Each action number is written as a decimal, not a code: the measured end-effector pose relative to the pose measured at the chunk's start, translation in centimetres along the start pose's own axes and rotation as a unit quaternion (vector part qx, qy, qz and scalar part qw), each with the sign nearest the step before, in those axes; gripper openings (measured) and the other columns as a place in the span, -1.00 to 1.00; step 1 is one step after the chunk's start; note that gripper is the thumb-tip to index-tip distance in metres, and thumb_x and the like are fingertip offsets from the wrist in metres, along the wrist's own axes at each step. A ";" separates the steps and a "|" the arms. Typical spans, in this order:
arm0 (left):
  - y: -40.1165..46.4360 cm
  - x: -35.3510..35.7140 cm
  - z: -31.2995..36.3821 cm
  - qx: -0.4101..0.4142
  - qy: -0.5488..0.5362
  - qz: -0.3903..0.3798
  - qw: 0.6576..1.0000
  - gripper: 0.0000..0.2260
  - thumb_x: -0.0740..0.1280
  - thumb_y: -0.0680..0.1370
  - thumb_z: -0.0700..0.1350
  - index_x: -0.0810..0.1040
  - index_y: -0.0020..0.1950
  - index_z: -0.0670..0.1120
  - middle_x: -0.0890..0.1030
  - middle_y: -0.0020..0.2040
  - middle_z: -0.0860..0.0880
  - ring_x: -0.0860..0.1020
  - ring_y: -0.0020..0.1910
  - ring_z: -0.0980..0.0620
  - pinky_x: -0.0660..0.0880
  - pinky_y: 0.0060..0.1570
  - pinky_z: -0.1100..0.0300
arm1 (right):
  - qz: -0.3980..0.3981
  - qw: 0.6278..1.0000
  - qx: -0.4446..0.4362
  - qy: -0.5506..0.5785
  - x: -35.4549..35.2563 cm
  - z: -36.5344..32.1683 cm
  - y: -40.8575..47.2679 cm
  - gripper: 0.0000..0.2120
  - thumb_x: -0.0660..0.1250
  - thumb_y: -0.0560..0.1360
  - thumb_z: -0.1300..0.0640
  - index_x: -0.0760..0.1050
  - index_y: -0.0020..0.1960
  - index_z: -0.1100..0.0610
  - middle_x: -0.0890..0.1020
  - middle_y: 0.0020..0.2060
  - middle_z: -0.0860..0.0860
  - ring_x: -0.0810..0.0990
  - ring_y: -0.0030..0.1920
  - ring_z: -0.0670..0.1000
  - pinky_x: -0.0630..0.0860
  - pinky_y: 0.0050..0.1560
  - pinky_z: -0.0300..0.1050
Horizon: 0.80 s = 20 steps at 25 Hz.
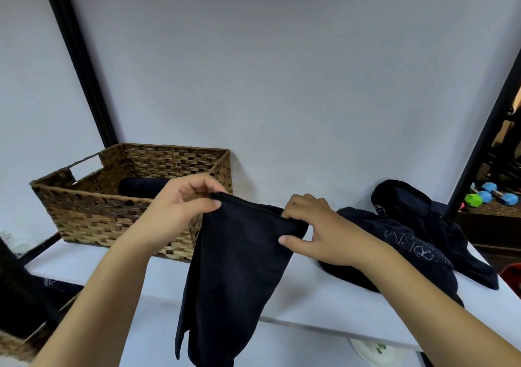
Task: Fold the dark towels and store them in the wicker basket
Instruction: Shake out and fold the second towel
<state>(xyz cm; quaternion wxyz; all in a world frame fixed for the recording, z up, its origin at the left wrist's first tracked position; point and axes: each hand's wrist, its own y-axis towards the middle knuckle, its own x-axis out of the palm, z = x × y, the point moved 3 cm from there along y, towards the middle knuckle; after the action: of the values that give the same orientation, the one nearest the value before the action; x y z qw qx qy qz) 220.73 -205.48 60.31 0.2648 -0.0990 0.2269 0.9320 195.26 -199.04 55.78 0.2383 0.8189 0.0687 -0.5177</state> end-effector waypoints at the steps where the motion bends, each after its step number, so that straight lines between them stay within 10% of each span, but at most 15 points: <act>1: 0.0 -0.1 -0.1 -0.005 0.005 0.014 1.000 -0.93 0.35 0.55 -0.38 0.61 -0.05 -0.26 0.65 -0.19 -0.05 0.61 -0.22 0.11 0.51 -0.20 0.32 | -0.014 1.000 0.007 -0.001 0.1 0.3 -0.1 -0.83 0.31 0.53 -0.17 0.46 -0.06 -0.09 0.46 -0.08 -0.15 0.39 0.04 -0.11 0.28 0.22 -0.16; 10: 2.9 -1.0 -0.3 -0.077 0.085 0.199 0.973 -0.89 0.40 0.58 -0.25 0.63 -0.03 -0.03 0.61 -0.23 0.04 0.49 -0.40 0.18 0.46 -0.26 0.29 | 0.114 0.988 0.085 0.054 -5.4 0.0 1.2 -0.79 0.30 0.58 -0.10 0.47 -0.19 -0.05 0.57 -0.23 -0.14 0.54 -0.18 -0.14 0.52 -0.03 -0.09; 13: 4.9 -0.7 0.6 -0.107 0.009 0.210 0.972 -0.91 0.34 0.61 -0.27 0.54 0.00 -0.09 0.58 -0.12 -0.10 0.50 -0.53 0.09 0.43 -0.53 0.26 | 0.151 0.984 0.095 0.015 -7.3 -0.4 2.4 -0.80 0.34 0.55 -0.11 0.48 -0.17 -0.03 0.57 -0.21 -0.11 0.55 -0.17 -0.10 0.54 -0.02 -0.01; 20: 5.4 1.0 2.5 -0.116 -0.084 0.171 0.975 -0.92 0.27 0.65 -0.30 0.49 0.05 -0.12 0.59 0.00 -0.10 0.72 -0.27 -0.12 0.66 -0.32 0.14 | 0.144 0.980 0.131 0.036 -10.0 -0.1 1.9 -0.76 0.44 0.51 -0.09 0.57 -0.22 0.04 0.62 -0.24 -0.04 0.53 -0.24 -0.06 0.52 -0.11 -0.06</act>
<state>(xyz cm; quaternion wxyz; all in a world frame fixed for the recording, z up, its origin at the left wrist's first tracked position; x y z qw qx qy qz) 216.85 -207.92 64.22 0.1059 -0.0099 0.1075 0.9885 191.46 -199.33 65.18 0.1982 0.8625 -0.1101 -0.4524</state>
